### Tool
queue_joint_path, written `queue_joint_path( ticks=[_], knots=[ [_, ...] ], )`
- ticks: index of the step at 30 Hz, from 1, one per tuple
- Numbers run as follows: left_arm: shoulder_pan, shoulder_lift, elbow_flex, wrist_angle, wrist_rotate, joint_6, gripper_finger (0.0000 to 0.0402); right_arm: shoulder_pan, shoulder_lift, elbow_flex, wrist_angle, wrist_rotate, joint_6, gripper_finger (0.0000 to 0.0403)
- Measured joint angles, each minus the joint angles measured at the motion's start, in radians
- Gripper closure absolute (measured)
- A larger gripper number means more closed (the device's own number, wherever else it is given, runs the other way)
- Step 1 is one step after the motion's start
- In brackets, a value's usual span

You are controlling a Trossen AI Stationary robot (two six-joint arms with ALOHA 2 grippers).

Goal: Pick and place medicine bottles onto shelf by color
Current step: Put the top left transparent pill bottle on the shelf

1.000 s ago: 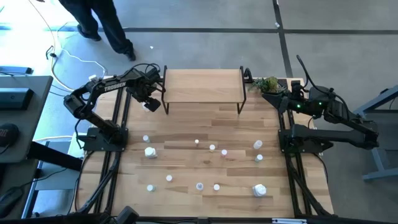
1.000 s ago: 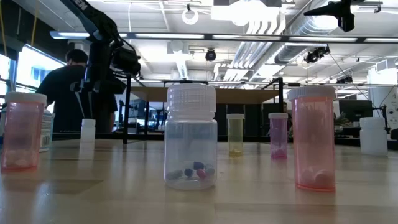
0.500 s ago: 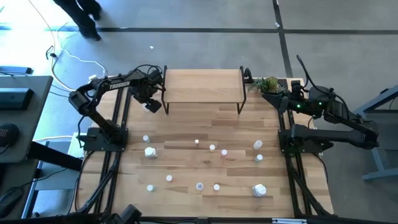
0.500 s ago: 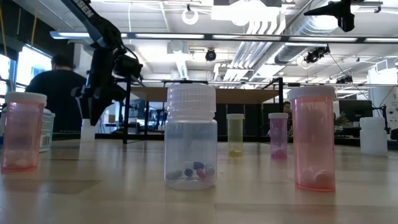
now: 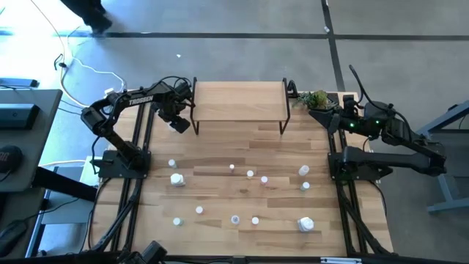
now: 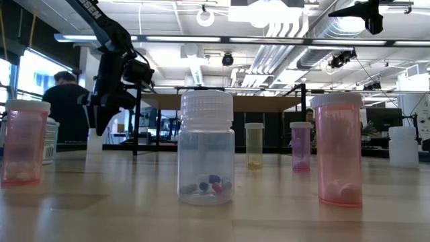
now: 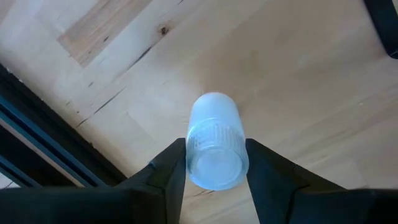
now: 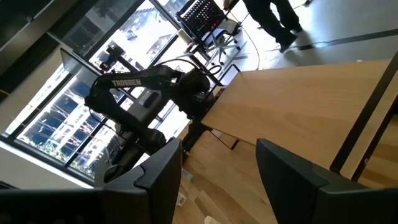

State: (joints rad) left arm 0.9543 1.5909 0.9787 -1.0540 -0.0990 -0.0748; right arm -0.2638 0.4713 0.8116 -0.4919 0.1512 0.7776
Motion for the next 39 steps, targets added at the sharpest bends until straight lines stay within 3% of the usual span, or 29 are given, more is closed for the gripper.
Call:
queue_joint_path(
  ticks=[13,21,28,33,39],
  knots=[
    [0.000,-0.003,0.000,-0.034,-0.001,-0.010,0.0268,0.000,0.000,0.000,-0.041,-0.002,0.007,0.0206],
    [0.001,-0.076,0.013,-0.066,0.000,-0.019,0.0269,0.000,0.002,0.000,-0.063,0.024,0.007,0.0206],
    [0.001,-0.155,0.106,-0.103,-0.006,-0.028,0.0270,0.000,0.002,0.000,-0.090,0.056,0.002,0.0206],
    [0.001,-0.184,0.209,-0.188,-0.082,-0.045,0.0269,0.000,0.002,0.000,-0.108,0.082,-0.019,0.0206],
    [0.001,-0.187,0.347,-0.309,-0.084,-0.045,0.0269,0.000,0.002,0.000,-0.111,0.085,-0.019,0.0206]
  ],
)
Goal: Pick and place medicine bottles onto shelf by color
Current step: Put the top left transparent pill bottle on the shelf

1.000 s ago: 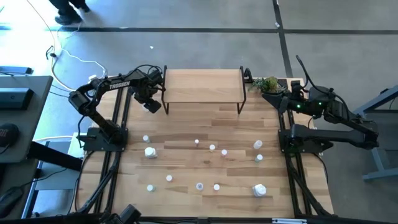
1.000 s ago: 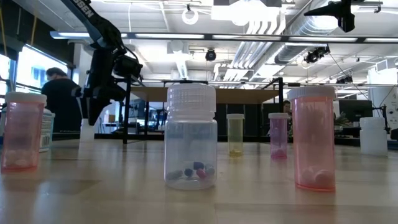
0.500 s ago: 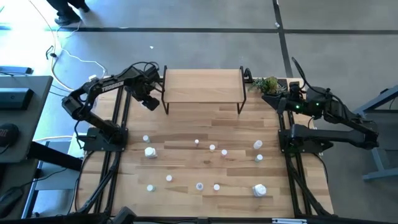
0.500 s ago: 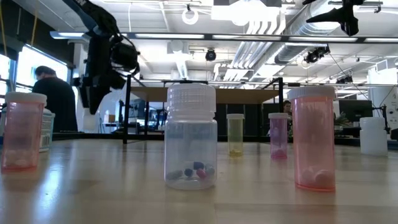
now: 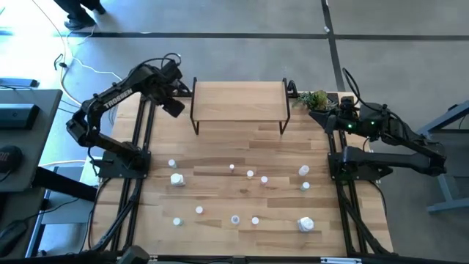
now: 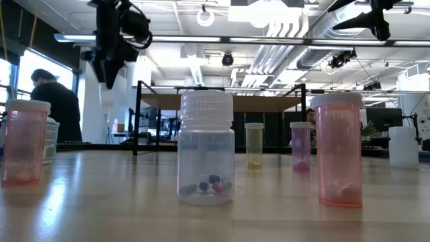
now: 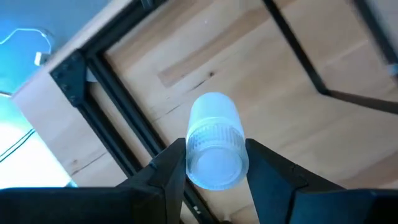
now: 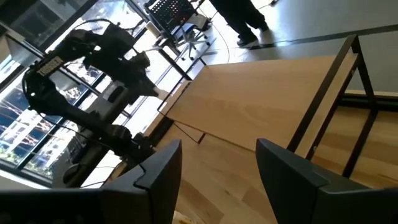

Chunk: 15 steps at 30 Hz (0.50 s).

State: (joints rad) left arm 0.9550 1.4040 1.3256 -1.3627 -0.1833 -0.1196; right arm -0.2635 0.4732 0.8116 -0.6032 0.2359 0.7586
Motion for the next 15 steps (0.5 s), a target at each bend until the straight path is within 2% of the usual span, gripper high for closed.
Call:
queue_joint_path(
  ticks=[15],
  knots=[
    [0.000,0.003,0.408,-0.083,0.024,0.026,0.0268,0.000,0.000,0.000,0.000,0.000,0.000,0.0206]
  ],
)
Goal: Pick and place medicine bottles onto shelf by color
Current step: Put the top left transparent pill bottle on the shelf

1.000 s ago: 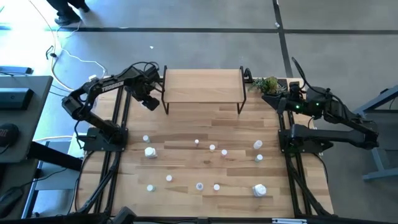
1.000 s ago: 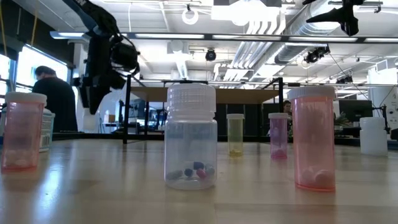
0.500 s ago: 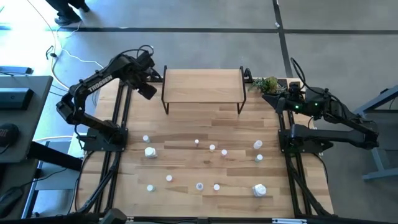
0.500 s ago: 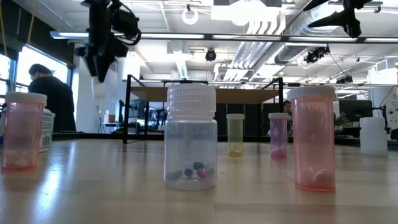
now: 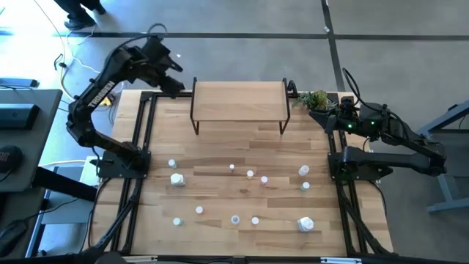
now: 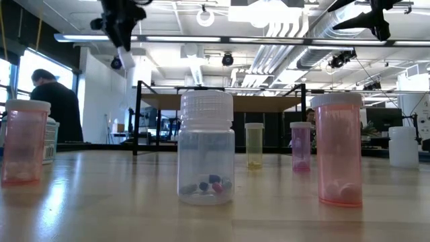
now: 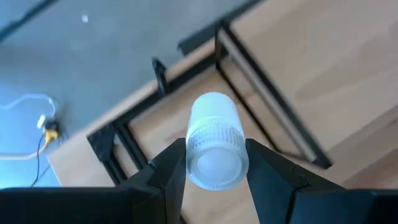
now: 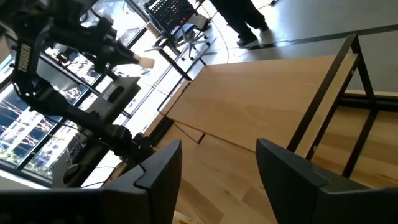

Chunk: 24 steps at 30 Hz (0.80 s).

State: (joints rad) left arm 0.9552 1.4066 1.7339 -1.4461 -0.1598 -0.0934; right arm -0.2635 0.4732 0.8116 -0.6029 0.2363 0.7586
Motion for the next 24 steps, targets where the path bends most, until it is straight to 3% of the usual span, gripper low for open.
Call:
queue_joint_path(
  ticks=[13,24],
  knots=[
    [-0.021,0.109,0.307,-0.002,0.052,-0.007,0.0268,0.000,0.026,0.000,0.000,0.000,0.003,0.0206],
    [-0.137,0.279,0.348,-0.030,0.104,-0.027,0.0268,0.000,0.044,0.000,0.000,0.000,-0.023,0.0206]
  ],
)
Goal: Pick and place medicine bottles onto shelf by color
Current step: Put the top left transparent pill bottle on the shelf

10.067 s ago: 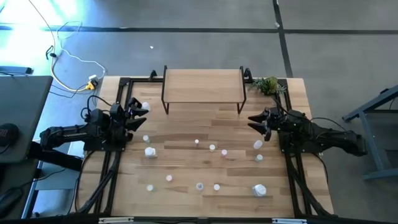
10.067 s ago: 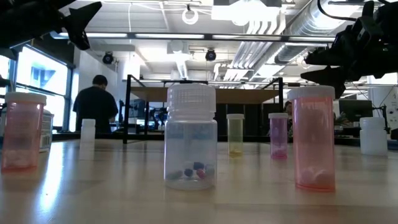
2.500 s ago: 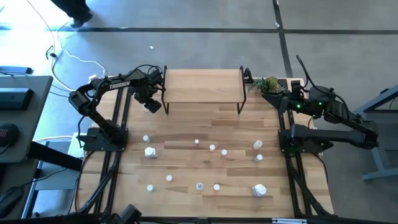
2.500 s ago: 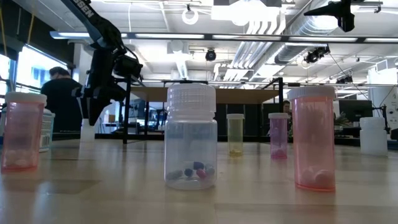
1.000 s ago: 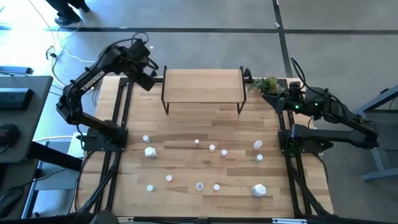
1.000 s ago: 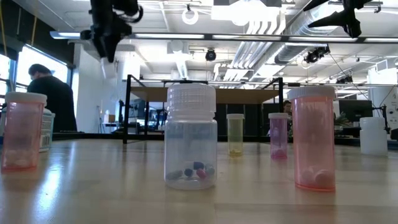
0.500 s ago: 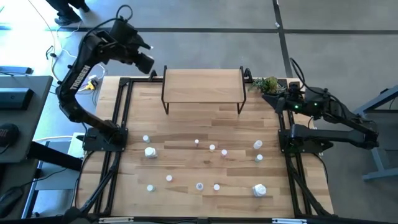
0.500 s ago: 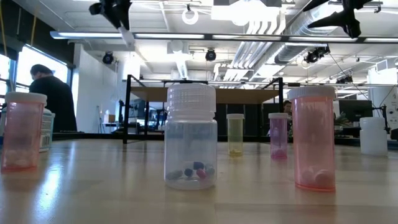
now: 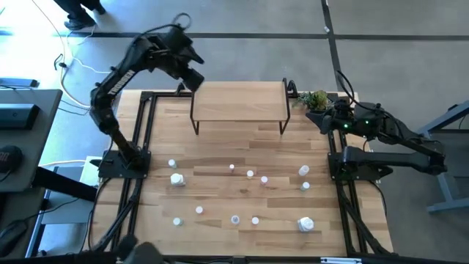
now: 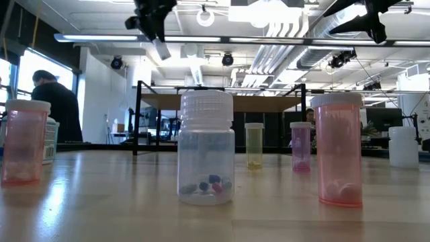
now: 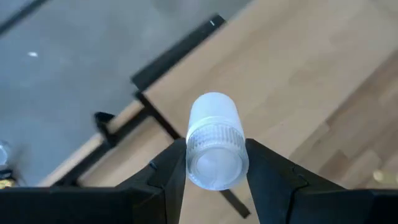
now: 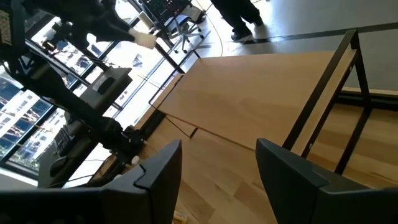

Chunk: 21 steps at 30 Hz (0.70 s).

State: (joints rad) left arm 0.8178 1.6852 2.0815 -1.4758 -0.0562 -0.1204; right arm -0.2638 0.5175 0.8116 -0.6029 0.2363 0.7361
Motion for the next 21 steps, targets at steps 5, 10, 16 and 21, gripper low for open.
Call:
queue_joint_path(
  ticks=[5,10,16,21],
  knots=[
    [-0.048,0.074,0.000,-0.009,0.002,-0.008,0.0268,0.000,0.003,0.000,0.000,0.000,0.000,0.0206],
    [-0.074,0.139,0.000,-0.018,0.000,-0.034,0.0268,0.000,0.015,0.000,0.000,0.000,0.000,0.0206],
    [-0.082,0.187,0.000,-0.046,0.000,-0.064,0.0268,0.000,0.046,0.000,0.000,0.000,0.000,0.0206],
    [-0.087,0.206,-0.001,-0.059,0.000,-0.112,0.0268,0.000,0.072,0.000,0.000,0.000,0.000,0.0206]
  ],
)
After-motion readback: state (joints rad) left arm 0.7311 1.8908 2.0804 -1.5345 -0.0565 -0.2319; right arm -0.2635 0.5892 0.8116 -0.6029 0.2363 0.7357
